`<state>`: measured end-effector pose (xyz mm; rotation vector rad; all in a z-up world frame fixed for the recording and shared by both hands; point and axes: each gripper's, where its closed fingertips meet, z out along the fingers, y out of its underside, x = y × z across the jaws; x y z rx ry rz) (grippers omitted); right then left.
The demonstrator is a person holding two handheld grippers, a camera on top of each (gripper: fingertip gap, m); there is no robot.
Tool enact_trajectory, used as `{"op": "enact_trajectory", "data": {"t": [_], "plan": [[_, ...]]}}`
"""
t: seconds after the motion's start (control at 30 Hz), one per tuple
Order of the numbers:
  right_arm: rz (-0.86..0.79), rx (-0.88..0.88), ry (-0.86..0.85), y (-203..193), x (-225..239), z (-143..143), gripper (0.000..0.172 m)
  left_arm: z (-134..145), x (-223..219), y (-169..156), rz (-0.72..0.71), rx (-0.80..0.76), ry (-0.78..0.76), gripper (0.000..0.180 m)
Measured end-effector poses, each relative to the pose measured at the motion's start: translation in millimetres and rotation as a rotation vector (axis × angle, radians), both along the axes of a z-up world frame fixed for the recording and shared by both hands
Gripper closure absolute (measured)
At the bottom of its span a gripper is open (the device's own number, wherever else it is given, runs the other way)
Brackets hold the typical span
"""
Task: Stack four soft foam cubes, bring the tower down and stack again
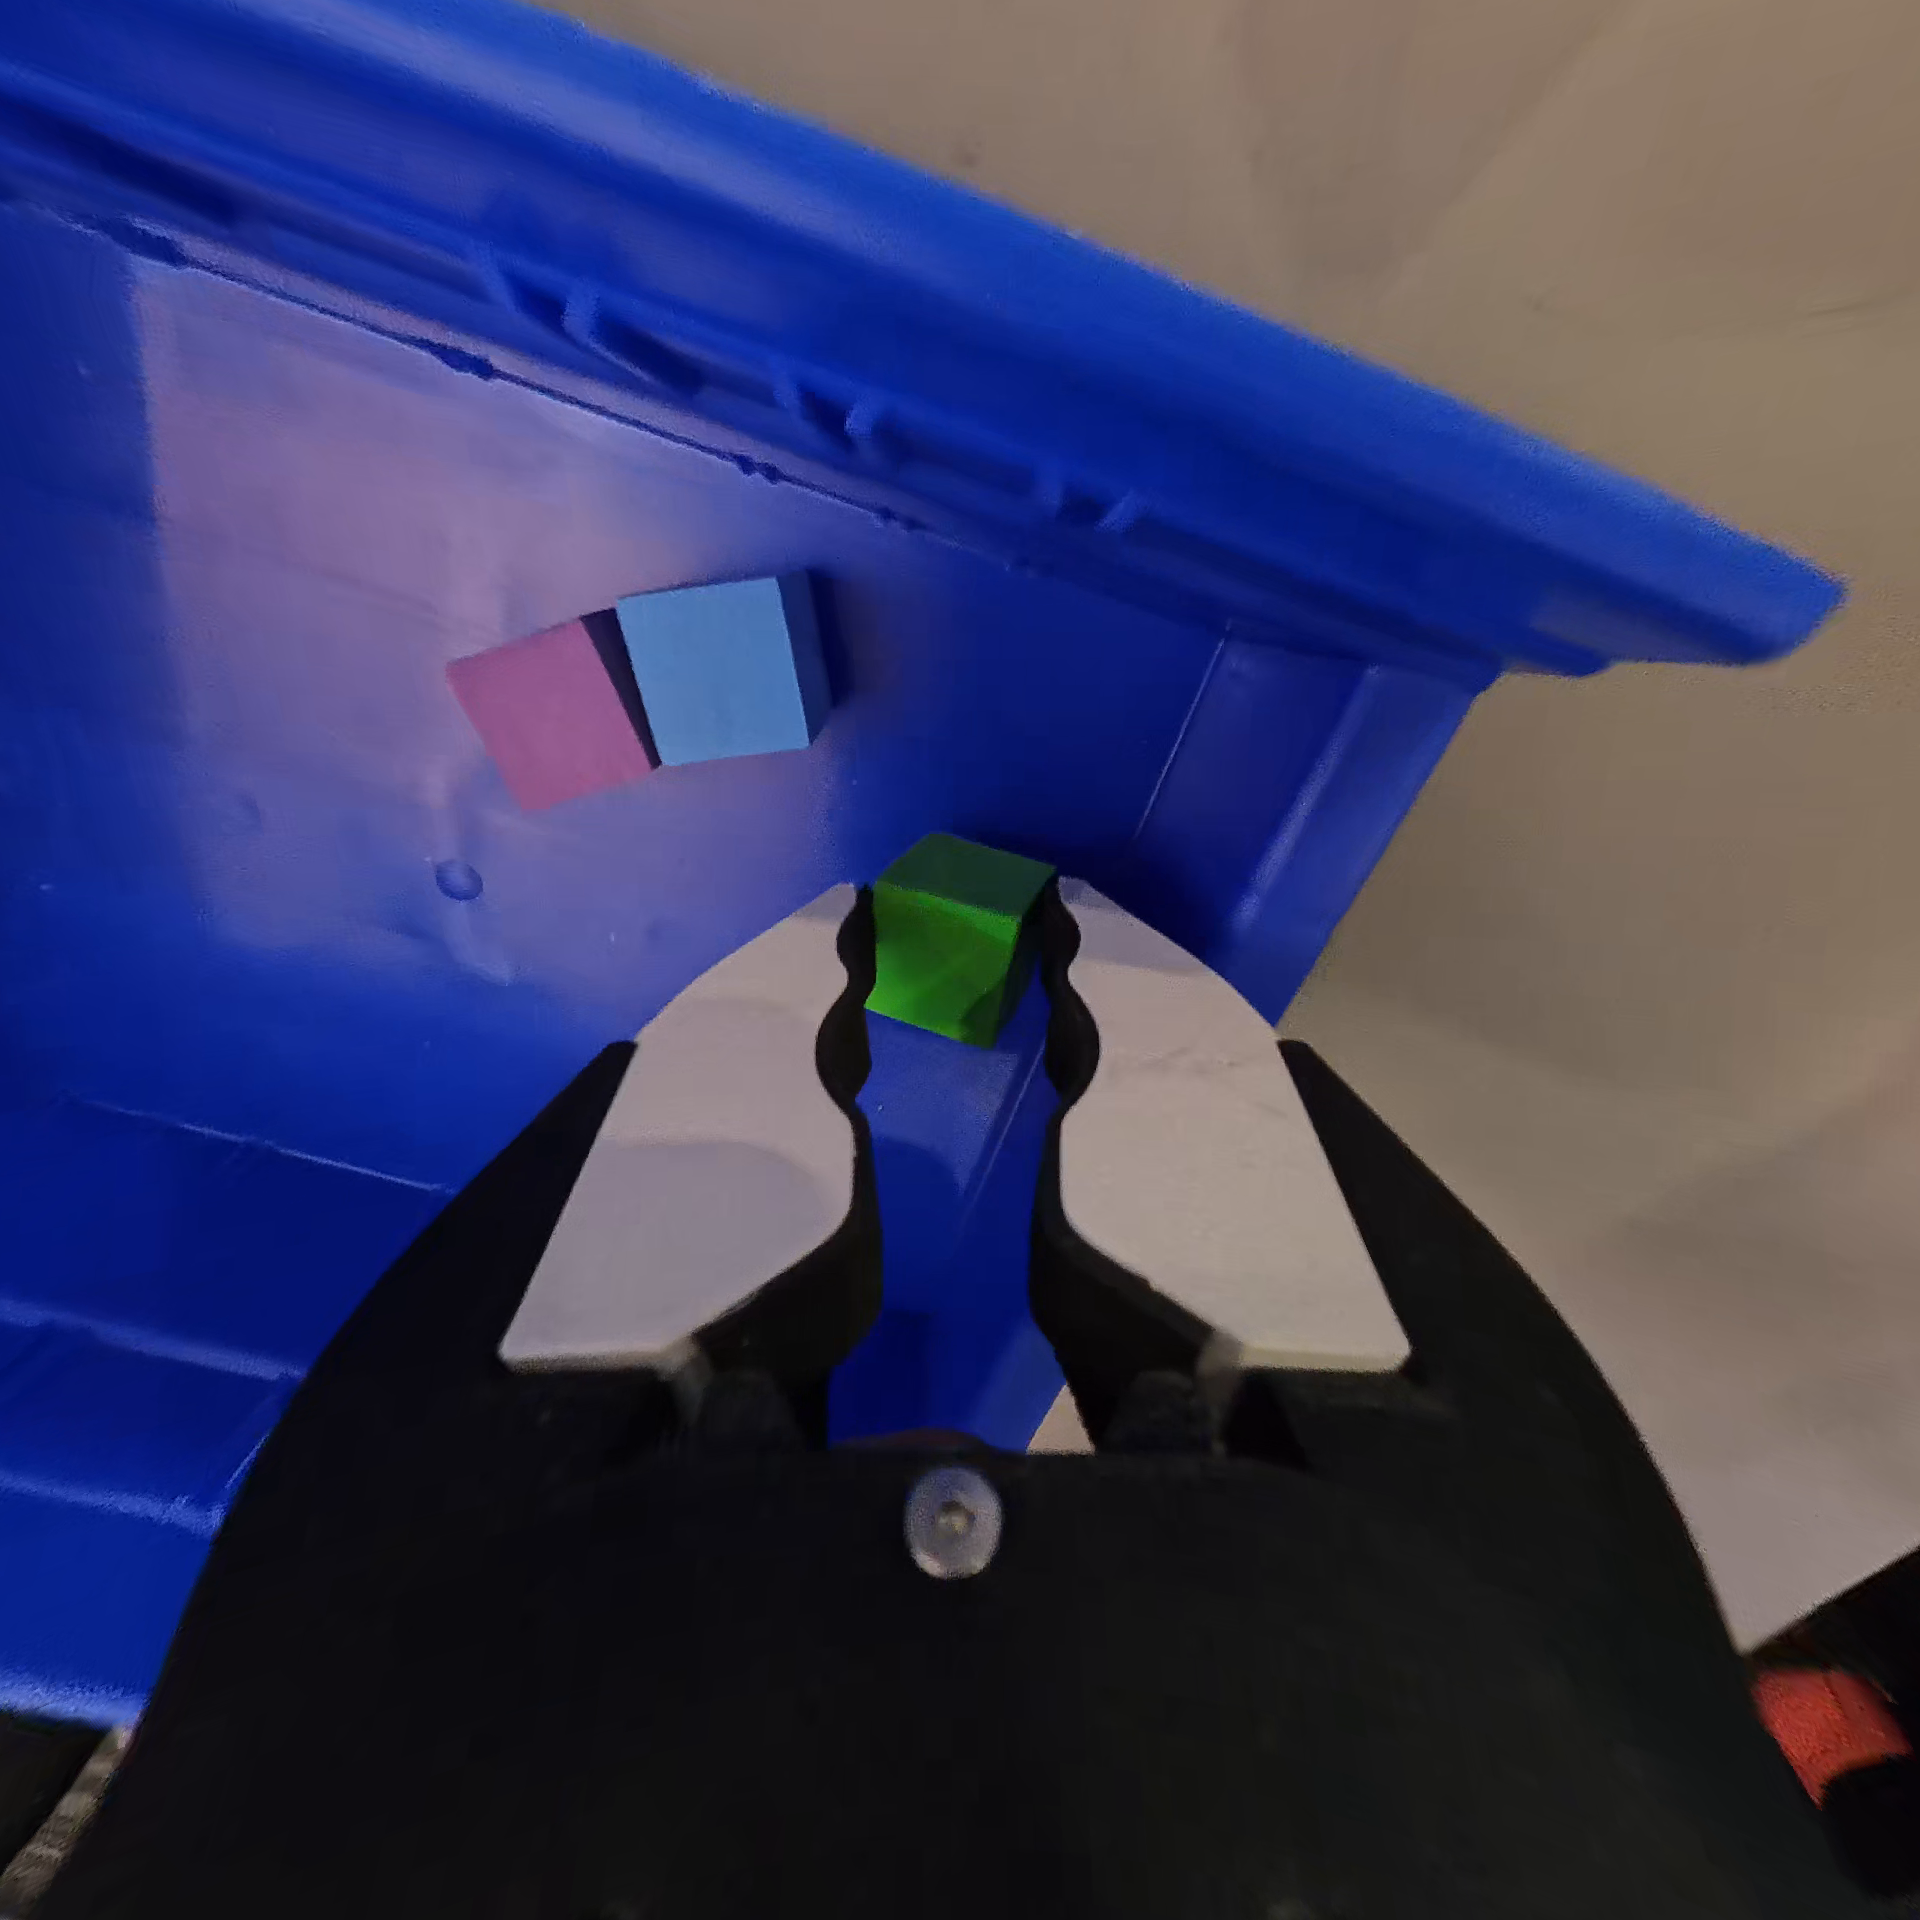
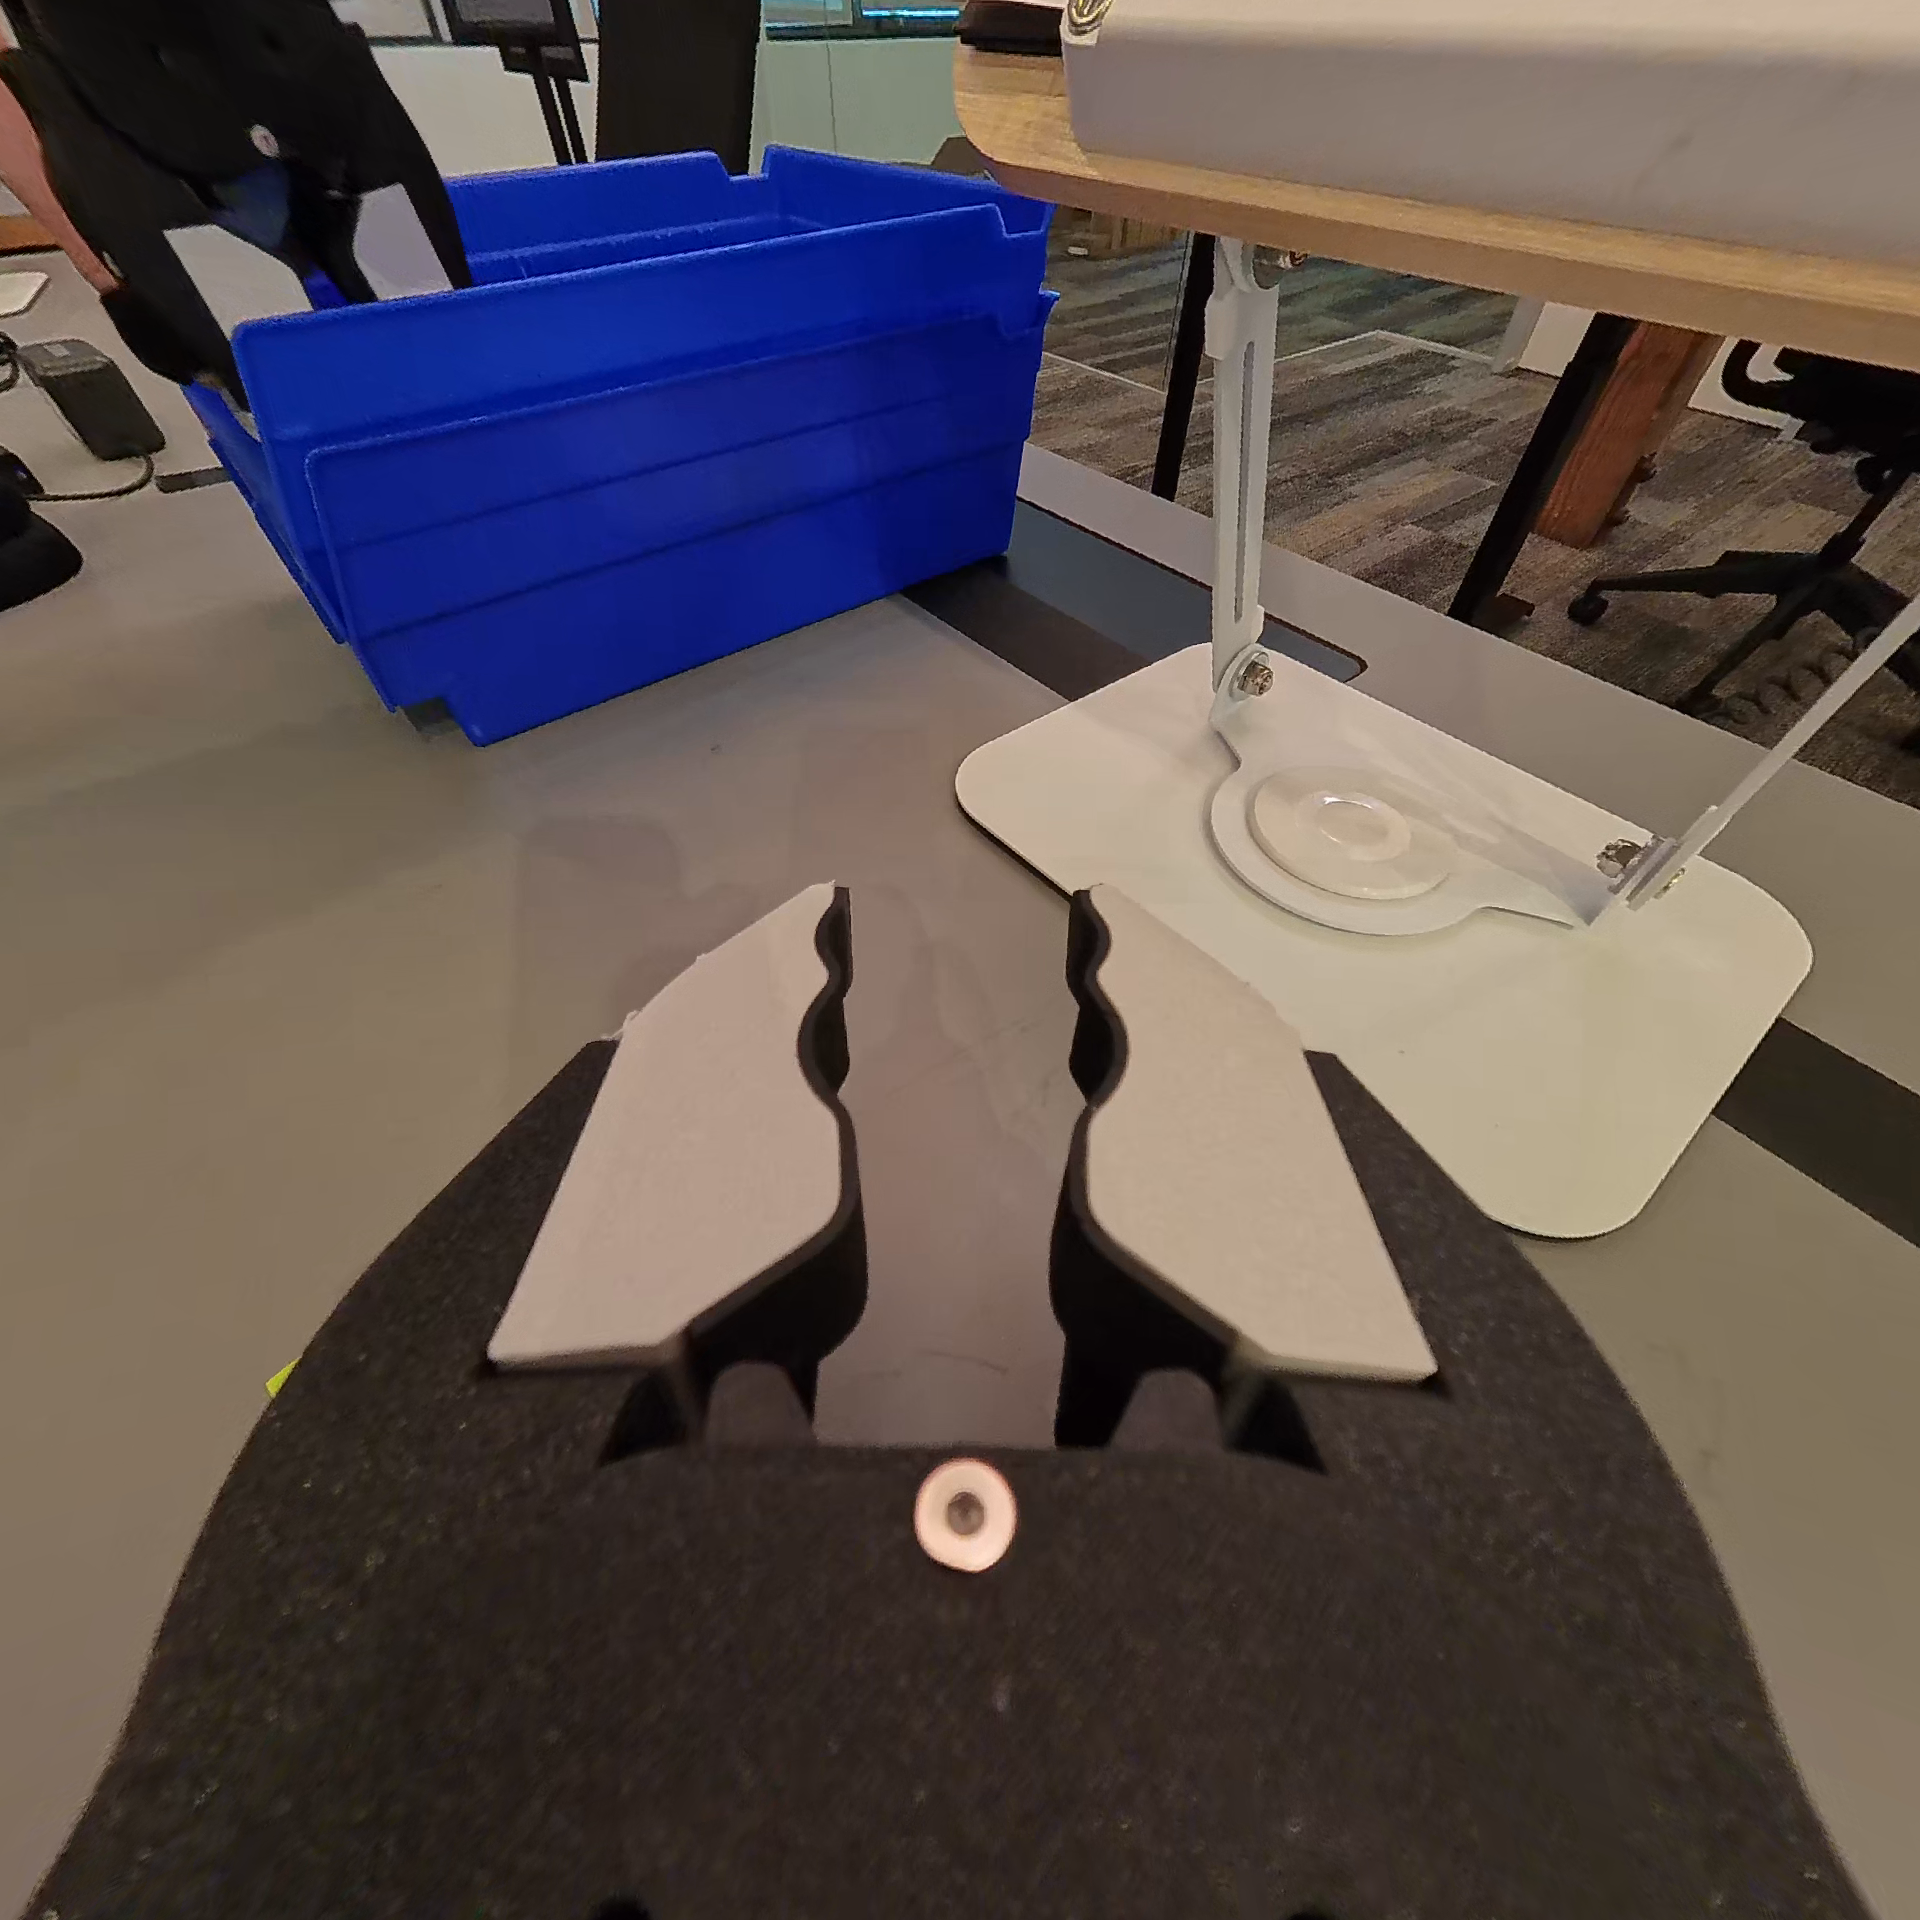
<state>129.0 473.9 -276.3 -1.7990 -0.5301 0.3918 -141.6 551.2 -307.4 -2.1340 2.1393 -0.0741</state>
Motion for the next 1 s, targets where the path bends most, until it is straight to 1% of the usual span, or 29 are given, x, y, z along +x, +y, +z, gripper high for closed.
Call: {"op": "enact_trajectory", "data": {"t": [0.1,0.2,0.27,0.4,0.5,0.57,0.6,0.7,0.77,0.87,0.9,1.0], "plan": [[0.0,0.0,0.001,0,0,0,0.132,15,2,3,0.02,0.071,-0.077,0.15],[-0.001,-0.001,-0.001,0,0,0,0.132,42,8,2,0.054,0.162,-0.204,0.151],[-0.001,0.0,-0.001,0,0,0,0.132,62,15,-7,0.068,0.209,-0.297,0.151],[-0.004,0.001,0.0,0,0,0,0.133,98,41,-42,0.062,0.276,-0.498,0.151],[-0.007,0.003,0.007,0,1,1,0.133,111,76,-76,0.051,0.295,-0.653,0.151],[-0.01,0.006,0.017,0,2,2,0.133,112,100,-97,0.054,0.293,-0.743,0.151],[-0.01,0.006,0.023,0,3,3,0.133,111,114,-109,0.048,0.262,-0.79,0.151],[-0.012,0.005,0.037,0,4,4,0.133,104,148,-135,0.04,0.169,-0.841,0.151],[-0.014,0.006,0.045,0,5,5,0.133,97,168,-151,0.024,0.118,-0.842,0.151],[-0.017,0.003,0.064,1,7,6,0.133,81,193,-164,0.009,0.121,-0.831,0.151],[-0.018,0.002,0.073,1,8,6,0.133,77,200,-166,0.016,0.118,-0.859,0.151],[-0.021,0.001,0.099,1,10,8,0.133,66,217,-176,0.079,0.013,-0.964,0.151]]}}
